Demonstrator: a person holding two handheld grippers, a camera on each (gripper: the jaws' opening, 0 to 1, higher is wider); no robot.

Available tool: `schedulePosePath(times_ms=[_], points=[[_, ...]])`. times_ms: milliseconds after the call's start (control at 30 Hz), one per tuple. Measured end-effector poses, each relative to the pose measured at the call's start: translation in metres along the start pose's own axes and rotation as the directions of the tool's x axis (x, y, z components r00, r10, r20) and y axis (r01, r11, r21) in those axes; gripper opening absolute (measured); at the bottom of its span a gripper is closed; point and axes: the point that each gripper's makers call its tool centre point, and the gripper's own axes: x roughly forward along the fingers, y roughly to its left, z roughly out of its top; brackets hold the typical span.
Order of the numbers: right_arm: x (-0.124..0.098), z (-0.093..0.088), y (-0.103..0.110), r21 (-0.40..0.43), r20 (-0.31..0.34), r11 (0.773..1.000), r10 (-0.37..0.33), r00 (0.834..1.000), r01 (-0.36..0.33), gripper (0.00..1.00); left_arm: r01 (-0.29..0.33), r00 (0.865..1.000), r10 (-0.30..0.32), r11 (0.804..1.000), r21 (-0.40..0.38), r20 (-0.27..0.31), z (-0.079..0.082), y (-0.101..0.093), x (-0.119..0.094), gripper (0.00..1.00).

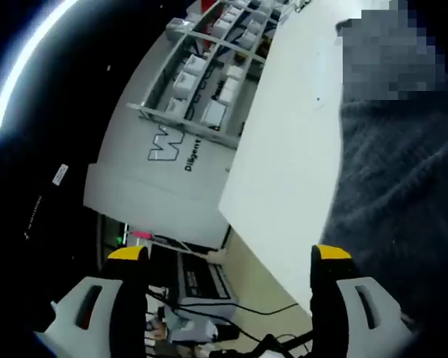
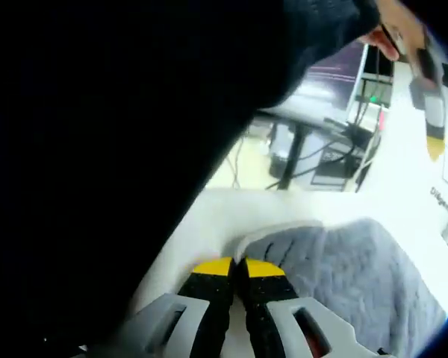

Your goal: Open the folded towel by lifting each exposed corner and separating the folded layers until the towel lies flat within the target outline without major curled edges

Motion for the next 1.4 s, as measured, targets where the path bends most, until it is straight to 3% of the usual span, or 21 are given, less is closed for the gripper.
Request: schedulePosePath(times_ms=[100, 200, 300, 367, 467, 567, 700, 767, 900, 1000, 1067, 1133, 1167, 1200, 1300, 1333, 1367, 1400], points=[[0.000, 0.001, 0.000, -0.001, 0.008, 1.000, 0.001, 1.000, -0.001, 0.06, 0.012, 1.000, -0.012, 1.000, 0.007, 0.002, 0.003, -0.006, 0.003, 0.98], [-0.004, 0.004, 0.000, -0.018, 0.032, 1.000, 0.009, 0.999, -0.008, 0.29, 0.027, 1.000, -0.028, 1.000, 0.004, 0.008, 0.004, -0.008, 0.002, 0.99], [-0.010, 0.005, 0.005, -0.117, 0.053, 0.993, 0.023, 0.998, -0.017, 0.50, 0.008, 1.000, -0.008, 1.000, 0.015, 0.001, 0.006, -0.002, -0.003, 1.00], [-0.014, 0.005, 0.002, -0.134, 0.048, 0.991, 0.001, 0.999, 0.006, 0.56, -0.002, 1.000, 0.002, 1.000, 0.019, 0.002, 0.007, 0.001, -0.005, 1.00], [-0.029, 0.008, 0.006, -0.200, 0.045, 0.980, 0.010, 0.999, -0.001, 0.63, -0.056, 0.996, 0.056, 0.998, -0.010, 0.070, 0.025, 0.016, -0.028, 1.00], [-0.039, 0.015, 0.006, -0.243, 0.062, 0.970, 0.003, 0.998, 0.012, 0.68, -0.095, 0.990, 0.101, 0.994, -0.061, 0.101, 0.031, 0.025, -0.033, 1.00], [-0.058, 0.028, -0.001, -0.331, 0.096, 0.941, -0.045, 0.994, 0.074, 0.74, -0.145, 0.987, 0.147, 0.989, -0.040, 0.062, 0.025, 0.034, -0.037, 1.00], [-0.065, 0.030, -0.010, -0.307, 0.105, 0.948, -0.053, 0.993, 0.083, 0.75, -0.144, 0.988, 0.145, 0.989, -0.027, 0.057, 0.023, 0.032, -0.041, 1.00], [-0.076, 0.021, -0.035, -0.150, 0.091, 0.985, -0.069, 0.993, 0.082, 0.70, -0.115, 0.989, 0.119, 0.992, -0.052, 0.083, 0.025, 0.031, -0.047, 1.00], [-0.099, 0.025, -0.056, -0.073, 0.137, 0.991, -0.099, 0.986, 0.110, 0.71, -0.120, 0.984, 0.139, 0.979, -0.163, 0.113, 0.026, 0.037, -0.038, 1.00], [-0.110, 0.026, -0.067, -0.048, 0.149, 0.989, -0.132, 0.980, 0.140, 0.80, -0.079, 0.985, 0.108, 0.975, -0.209, 0.135, 0.027, 0.034, -0.030, 1.00], [-0.137, 0.033, -0.085, 0.021, 0.195, 0.984, -0.177, 0.965, 0.176, 1.00, -0.046, 0.981, 0.106, 0.940, -0.337, 0.160, 0.029, 0.036, -0.019, 1.00], [-0.150, 0.033, -0.093, 0.040, 0.194, 0.979, -0.202, 0.960, 0.198, 1.00, -0.058, 0.977, 0.129, 0.927, -0.370, 0.170, 0.031, 0.041, -0.016, 1.00], [-0.164, 0.040, -0.099, 0.050, 0.233, 0.975, -0.223, 0.947, 0.217, 1.00, -0.069, 0.971, 0.154, 0.914, -0.401, 0.184, 0.033, 0.047, -0.014, 1.00], [-0.196, 0.049, -0.122, 0.053, 0.271, 0.949, -0.313, 0.910, 0.310, 1.00, -0.071, 0.964, 0.179, 0.887, -0.456, 0.198, 0.038, 0.052, -0.013, 1.00], [-0.209, 0.052, -0.129, 0.057, 0.287, 0.940, -0.338, 0.896, 0.336, 1.00, -0.052, 0.958, 0.184, 0.867, -0.496, 0.221, 0.042, 0.054, -0.013, 1.00], [-0.229, 0.058, -0.139, 0.075, 0.311, 0.928, -0.370, 0.875, 0.366, 1.00, -0.018, 0.953, 0.180, 0.836, -0.548, 0.243, 0.046, 0.054, -0.015, 1.00], [-0.236, 0.061, -0.143, 0.084, 0.316, 0.923, -0.383, 0.868, 0.376, 1.00, 0.027, 0.943, 0.181, 0.796, -0.605, 0.280, 0.052, 0.055, -0.017, 1.00]])
